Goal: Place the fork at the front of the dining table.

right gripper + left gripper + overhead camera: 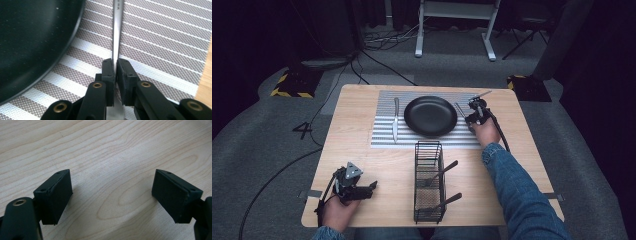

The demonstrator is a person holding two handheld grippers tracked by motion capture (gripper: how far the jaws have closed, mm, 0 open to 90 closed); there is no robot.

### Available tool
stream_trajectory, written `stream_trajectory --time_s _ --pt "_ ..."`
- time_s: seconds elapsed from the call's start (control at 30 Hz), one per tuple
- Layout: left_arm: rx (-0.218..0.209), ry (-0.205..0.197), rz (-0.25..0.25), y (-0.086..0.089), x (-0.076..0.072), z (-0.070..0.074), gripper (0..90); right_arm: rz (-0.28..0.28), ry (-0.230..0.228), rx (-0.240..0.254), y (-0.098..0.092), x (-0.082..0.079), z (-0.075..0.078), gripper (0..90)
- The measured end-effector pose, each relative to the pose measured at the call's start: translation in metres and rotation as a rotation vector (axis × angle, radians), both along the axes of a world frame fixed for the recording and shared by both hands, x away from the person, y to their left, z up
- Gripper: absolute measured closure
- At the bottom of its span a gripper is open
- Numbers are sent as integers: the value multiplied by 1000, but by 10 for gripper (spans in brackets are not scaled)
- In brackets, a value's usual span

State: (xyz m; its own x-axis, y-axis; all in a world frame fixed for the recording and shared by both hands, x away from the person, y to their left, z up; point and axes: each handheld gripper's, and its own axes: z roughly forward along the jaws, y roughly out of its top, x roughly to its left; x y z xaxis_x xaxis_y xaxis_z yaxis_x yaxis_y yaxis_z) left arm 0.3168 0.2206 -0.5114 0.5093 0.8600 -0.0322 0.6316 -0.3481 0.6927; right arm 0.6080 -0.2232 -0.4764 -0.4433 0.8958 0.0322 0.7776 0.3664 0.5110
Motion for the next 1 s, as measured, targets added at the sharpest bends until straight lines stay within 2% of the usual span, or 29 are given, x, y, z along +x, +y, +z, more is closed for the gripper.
stream_trajectory --time_s 0.43,0.53,0.7,0.9,1.0 --pt "0 0 0 0 0 0 169 -90 9 -15 -26 -5 1 848" --pt "0 0 0 0 0 0 169 -112 9 15 -31 -6 1 841" --pt "0 0 0 0 0 0 169 -82 28 38 -29 -10 1 721" --pt "1 2 -1 0 0 0 169 -59 47 82 -34 -20 2 691" --pt "-1 1 0 0 0 0 169 -37 44 88 -34 -25 1 683"
